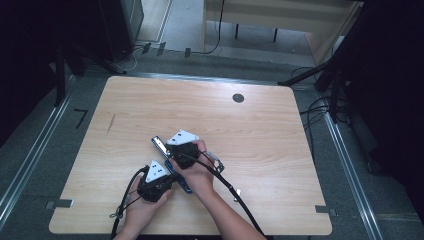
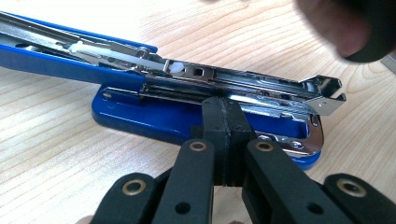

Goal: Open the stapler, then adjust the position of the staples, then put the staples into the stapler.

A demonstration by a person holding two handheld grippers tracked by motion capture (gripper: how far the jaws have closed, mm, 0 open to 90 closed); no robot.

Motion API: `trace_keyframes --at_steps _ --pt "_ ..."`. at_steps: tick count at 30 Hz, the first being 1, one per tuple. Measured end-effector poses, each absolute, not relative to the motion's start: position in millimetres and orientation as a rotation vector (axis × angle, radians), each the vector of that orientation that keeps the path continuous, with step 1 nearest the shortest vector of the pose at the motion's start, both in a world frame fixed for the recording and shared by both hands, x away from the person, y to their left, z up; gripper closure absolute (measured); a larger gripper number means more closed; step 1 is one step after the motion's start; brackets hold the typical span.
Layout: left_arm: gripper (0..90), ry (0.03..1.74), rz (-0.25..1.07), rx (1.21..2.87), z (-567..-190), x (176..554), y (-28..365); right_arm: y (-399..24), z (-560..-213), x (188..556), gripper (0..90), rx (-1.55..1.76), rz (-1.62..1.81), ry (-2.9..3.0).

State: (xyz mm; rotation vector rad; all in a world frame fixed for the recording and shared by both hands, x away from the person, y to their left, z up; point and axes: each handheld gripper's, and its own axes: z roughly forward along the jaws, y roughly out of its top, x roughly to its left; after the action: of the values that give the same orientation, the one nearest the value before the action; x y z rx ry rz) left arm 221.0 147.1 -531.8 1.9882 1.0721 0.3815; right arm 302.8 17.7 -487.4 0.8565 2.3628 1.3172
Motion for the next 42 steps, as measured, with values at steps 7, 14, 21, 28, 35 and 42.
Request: trace_keyframes --at_steps 7,14,21,28,35,42 --pt "90.0 1.070 0.382 1.990 -532 221 147 -17 -477 290 90.0 0.852 1.347 2.321" --pt "90.0 1.073 0.374 1.986 -532 221 147 -74 -478 275 90.0 0.910 1.345 2.253" --pt "90.0 1.076 0.373 1.988 -532 221 148 -133 -484 255 90.0 0.979 1.317 2.209" --pt "90.0 1.076 0.370 1.987 -532 222 148 -187 -502 234 90.0 1.089 1.297 2.167" --pt "90.0 1.078 0.377 1.989 -532 221 148 -212 -506 223 89.8 1.141 1.311 2.162" --pt "90.0 1.081 0.372 1.982 -532 222 148 -214 -516 207 89.8 1.136 1.301 2.212"
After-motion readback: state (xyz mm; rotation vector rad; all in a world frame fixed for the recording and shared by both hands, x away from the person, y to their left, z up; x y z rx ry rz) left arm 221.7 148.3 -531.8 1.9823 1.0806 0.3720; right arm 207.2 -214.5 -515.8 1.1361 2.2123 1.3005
